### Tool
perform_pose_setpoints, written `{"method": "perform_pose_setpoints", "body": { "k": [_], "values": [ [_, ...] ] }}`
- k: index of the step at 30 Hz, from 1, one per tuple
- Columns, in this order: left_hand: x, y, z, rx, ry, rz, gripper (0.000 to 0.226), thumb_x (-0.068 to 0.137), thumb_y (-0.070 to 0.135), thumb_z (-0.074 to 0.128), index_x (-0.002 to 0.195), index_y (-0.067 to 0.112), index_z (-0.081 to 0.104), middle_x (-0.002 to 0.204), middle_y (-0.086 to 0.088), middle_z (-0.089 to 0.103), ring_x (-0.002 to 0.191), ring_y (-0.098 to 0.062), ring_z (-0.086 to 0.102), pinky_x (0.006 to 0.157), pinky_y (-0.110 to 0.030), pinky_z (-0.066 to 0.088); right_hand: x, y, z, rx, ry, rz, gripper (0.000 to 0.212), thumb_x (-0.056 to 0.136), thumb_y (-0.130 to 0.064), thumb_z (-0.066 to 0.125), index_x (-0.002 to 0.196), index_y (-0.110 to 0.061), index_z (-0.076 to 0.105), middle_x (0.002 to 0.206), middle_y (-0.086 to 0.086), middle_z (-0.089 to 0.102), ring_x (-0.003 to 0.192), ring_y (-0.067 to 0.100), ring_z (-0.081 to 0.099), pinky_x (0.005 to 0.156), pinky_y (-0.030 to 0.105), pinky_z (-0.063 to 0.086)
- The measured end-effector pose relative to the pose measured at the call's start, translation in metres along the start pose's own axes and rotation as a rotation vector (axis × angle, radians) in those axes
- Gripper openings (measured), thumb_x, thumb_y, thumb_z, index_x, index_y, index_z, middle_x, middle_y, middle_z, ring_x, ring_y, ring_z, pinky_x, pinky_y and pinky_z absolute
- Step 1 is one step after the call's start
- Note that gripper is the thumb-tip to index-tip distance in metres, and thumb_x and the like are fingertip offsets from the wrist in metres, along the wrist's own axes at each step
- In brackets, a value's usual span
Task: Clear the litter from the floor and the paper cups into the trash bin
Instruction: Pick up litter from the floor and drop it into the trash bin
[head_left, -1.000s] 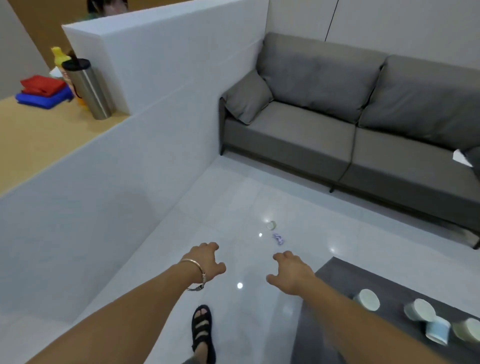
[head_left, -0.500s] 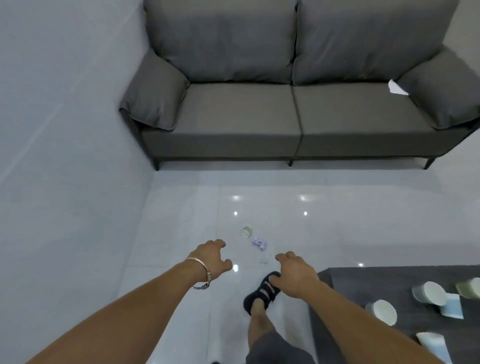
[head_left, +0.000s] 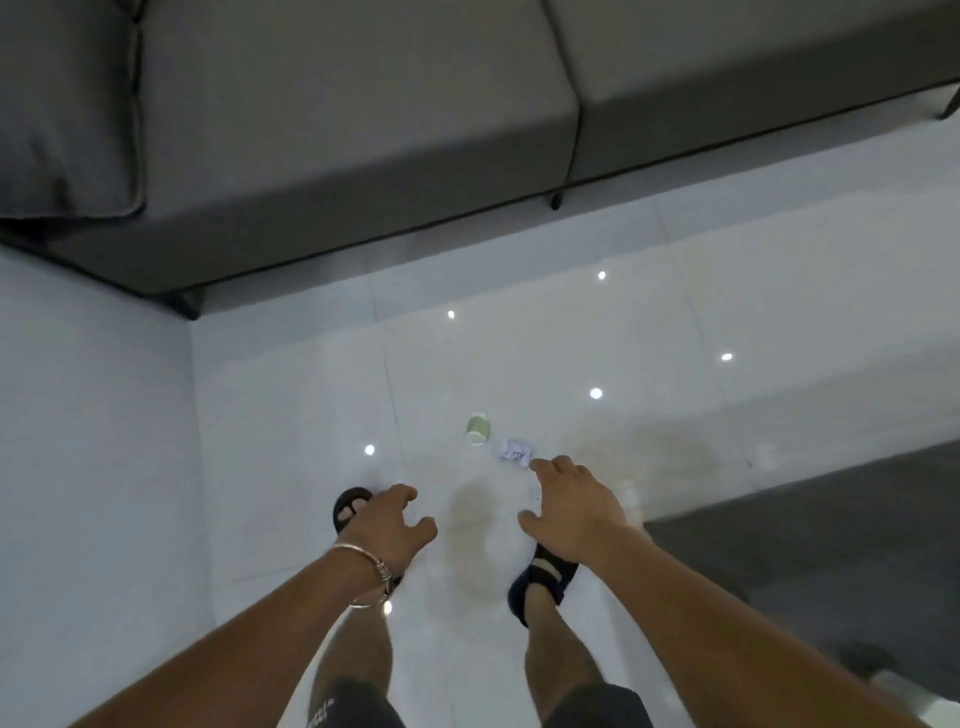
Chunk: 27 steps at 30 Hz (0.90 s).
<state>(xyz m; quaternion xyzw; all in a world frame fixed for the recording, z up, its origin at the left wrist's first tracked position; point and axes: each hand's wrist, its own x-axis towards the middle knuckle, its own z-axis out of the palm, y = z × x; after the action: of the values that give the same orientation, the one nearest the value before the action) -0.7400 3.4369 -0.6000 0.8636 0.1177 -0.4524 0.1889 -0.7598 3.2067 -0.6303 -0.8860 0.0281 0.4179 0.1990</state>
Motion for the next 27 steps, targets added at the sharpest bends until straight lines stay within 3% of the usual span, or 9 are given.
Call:
{"method": "perform_pose_setpoints", "body": {
  "k": [3,8,13,18,22,27],
  "values": [
    [0.082,0.000,0.010,-0.032,-0.043,0.030,0.053,0.086,0.036,0.061,0.134,0.018,0.047,0.132,0.000,0.052,0.116,-0.015,0.051,0.093,-0.020,0.035,0.070,0.011,0.032,0.038,0.002,0.038,0.070,0.090,-0.048,0.052,0.149,-0.021,0.024,0.141,0.004,0.039,0.122,0.024,0.043,0.096,0.039,0.045],
    [0.232,-0.018,0.037,-0.034,-0.075,0.090,0.053,0.086,0.037,0.062,0.133,0.019,0.047,0.132,0.000,0.053,0.117,-0.017,0.051,0.100,-0.030,0.040,0.199,0.027,0.108,0.105,0.038,0.131,0.076,0.088,-0.049,0.056,0.150,-0.024,0.019,0.144,0.005,0.038,0.125,0.026,0.041,0.098,0.040,0.045],
    [0.344,-0.069,0.060,0.024,-0.075,0.119,0.052,0.085,0.040,0.061,0.132,0.022,0.048,0.129,0.003,0.055,0.115,-0.015,0.052,0.090,-0.024,0.036,0.328,0.032,0.179,-0.072,0.071,0.126,0.083,0.086,-0.050,0.060,0.150,-0.020,0.016,0.141,0.009,0.040,0.126,0.030,0.040,0.098,0.043,0.039],
    [0.397,-0.126,0.083,0.030,-0.126,0.109,0.052,0.086,0.041,0.060,0.133,0.025,0.046,0.129,0.007,0.053,0.114,-0.012,0.052,0.088,-0.024,0.036,0.428,0.036,0.219,-0.218,0.185,0.120,0.091,0.080,-0.047,0.068,0.149,-0.021,0.014,0.138,0.011,0.041,0.122,0.031,0.042,0.095,0.044,0.038],
    [0.414,-0.146,0.101,0.007,-0.156,0.070,0.052,0.086,0.042,0.060,0.133,0.024,0.046,0.128,0.008,0.053,0.109,-0.011,0.053,0.089,-0.027,0.040,0.457,0.037,0.240,-0.299,0.219,0.093,0.079,0.078,-0.044,0.068,0.142,-0.022,0.028,0.130,0.011,0.041,0.115,0.031,0.043,0.091,0.042,0.037],
    [0.408,-0.131,0.108,-0.116,-0.153,0.080,0.054,0.086,0.047,0.059,0.133,0.025,0.044,0.121,0.011,0.055,0.098,-0.006,0.054,0.075,-0.021,0.037,0.420,0.013,0.251,-0.073,0.283,0.047,0.075,0.074,-0.050,0.069,0.135,-0.018,0.039,0.119,0.009,0.052,0.107,0.029,0.050,0.090,0.041,0.039]
  ]
}}
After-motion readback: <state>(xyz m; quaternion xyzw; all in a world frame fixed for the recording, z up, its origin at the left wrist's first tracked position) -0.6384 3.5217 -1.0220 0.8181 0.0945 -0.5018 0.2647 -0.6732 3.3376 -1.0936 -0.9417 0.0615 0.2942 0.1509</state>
